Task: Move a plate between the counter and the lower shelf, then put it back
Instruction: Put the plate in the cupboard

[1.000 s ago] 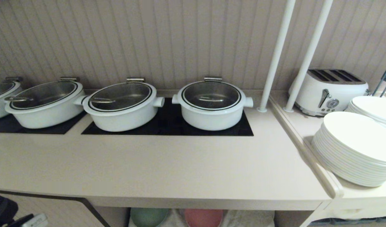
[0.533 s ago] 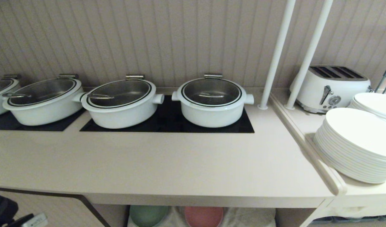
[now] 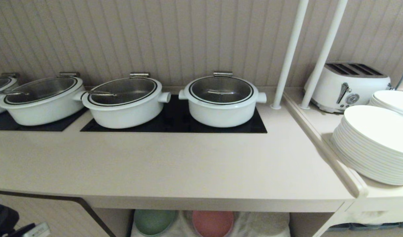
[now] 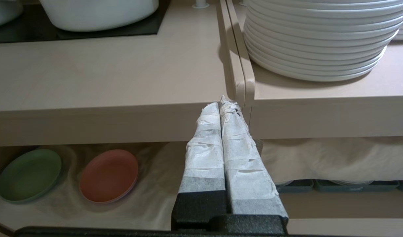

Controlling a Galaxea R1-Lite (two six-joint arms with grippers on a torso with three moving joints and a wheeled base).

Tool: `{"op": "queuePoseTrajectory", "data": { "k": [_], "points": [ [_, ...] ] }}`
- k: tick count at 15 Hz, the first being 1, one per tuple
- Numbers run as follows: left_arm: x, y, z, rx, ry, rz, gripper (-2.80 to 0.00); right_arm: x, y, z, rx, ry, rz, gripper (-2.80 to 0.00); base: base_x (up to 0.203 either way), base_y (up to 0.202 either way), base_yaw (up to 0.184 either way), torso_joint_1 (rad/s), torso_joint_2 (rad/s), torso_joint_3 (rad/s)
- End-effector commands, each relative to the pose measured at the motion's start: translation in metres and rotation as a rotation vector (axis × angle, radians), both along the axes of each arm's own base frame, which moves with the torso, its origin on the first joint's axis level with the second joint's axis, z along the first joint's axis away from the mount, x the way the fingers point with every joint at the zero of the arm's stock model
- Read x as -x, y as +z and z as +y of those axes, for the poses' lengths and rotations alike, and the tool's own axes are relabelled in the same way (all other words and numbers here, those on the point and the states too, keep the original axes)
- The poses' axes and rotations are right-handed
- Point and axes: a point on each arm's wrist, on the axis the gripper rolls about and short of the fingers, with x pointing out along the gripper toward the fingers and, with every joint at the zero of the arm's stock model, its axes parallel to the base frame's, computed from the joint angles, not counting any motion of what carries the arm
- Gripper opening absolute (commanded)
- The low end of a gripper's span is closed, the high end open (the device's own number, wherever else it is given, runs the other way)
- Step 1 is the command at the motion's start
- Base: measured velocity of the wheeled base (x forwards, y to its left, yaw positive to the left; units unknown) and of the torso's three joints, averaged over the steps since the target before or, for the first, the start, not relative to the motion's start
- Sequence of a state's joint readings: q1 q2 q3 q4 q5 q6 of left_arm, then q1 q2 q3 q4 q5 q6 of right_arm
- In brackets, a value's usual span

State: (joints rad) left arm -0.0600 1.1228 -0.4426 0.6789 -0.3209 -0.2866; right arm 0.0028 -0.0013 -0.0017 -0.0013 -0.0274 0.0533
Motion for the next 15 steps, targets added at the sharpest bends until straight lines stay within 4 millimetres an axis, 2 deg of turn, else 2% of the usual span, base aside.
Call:
{"op": "queuePoseTrajectory", "data": {
  "k": [1, 15],
  "points": [
    [0.0010, -0.0011, 0.0000, 0.004, 0.000, 0.008, -2.80, -0.0001, 0.0000, 0.0000, 0.000, 0.000, 0.001, -2.80, 0.000, 0.000, 0.000, -0.150, 0.30, 0.155],
    [0.0014, -0.0013, 0.0000, 0.006, 0.001, 0.009, -2.80, -0.0001, 0.0000, 0.0000, 0.000, 0.000, 0.001, -2.80, 0.000, 0.000, 0.000, -0.159, 0.34, 0.179]
  ]
}}
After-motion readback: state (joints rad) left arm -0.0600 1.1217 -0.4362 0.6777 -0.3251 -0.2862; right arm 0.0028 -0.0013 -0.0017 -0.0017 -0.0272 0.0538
